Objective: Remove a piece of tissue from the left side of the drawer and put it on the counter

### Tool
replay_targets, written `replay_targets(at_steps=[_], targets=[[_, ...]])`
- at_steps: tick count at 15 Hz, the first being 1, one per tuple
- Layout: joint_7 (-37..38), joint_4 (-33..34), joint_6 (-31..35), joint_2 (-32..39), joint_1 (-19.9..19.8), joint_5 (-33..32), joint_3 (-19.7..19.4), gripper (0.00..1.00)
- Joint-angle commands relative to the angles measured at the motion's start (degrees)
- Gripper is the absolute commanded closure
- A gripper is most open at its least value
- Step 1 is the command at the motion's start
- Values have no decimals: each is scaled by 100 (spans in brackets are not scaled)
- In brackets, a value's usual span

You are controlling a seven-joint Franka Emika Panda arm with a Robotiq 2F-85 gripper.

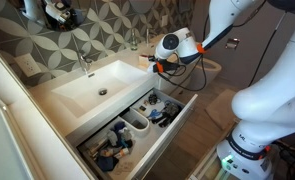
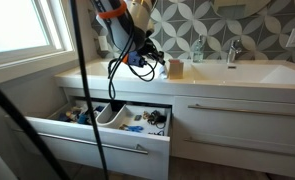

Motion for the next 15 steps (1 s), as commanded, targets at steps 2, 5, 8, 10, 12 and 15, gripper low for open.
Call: replay_targets(at_steps=[2, 5, 8, 10, 12, 15], targets=[[192, 502, -80, 854, 31, -392, -130, 100], [115, 653, -143, 1164, 51, -371, -202, 100], [83, 792, -244, 1426, 70, -348, -255, 100], [73, 864, -318, 1541, 77, -325, -274, 100], [59, 927, -370, 1633, 77, -303, -280, 100], [45, 993, -394, 1720, 69, -288, -282, 100]])
